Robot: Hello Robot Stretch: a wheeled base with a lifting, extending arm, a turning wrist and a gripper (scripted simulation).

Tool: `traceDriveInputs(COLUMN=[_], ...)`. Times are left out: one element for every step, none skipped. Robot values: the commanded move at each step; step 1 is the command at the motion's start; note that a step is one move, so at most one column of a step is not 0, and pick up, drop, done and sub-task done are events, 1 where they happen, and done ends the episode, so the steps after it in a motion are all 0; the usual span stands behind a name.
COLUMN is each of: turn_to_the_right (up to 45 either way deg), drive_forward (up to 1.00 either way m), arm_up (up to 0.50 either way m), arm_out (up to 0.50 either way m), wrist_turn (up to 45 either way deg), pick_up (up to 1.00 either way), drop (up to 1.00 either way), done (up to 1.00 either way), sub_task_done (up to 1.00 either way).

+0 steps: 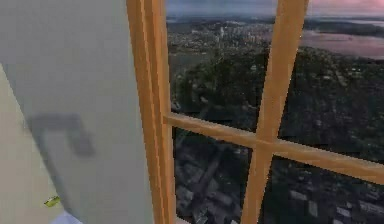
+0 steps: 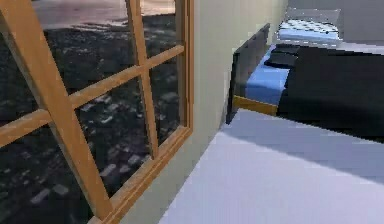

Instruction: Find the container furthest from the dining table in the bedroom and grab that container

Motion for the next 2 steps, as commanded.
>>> traceDriveInputs(turn_to_the_right=[-45.0, -3.0], drive_forward=[0.00, 0.00], arm_up=[0.00, 0.00], arm_out=[0.00, 0.00], wrist_turn=[0.0, 0.0], pick_up=[0.00, 0.00], drop=[0.00, 0.00], done=[0.00, 0.00], sub_task_done=[0.00, 0.00])
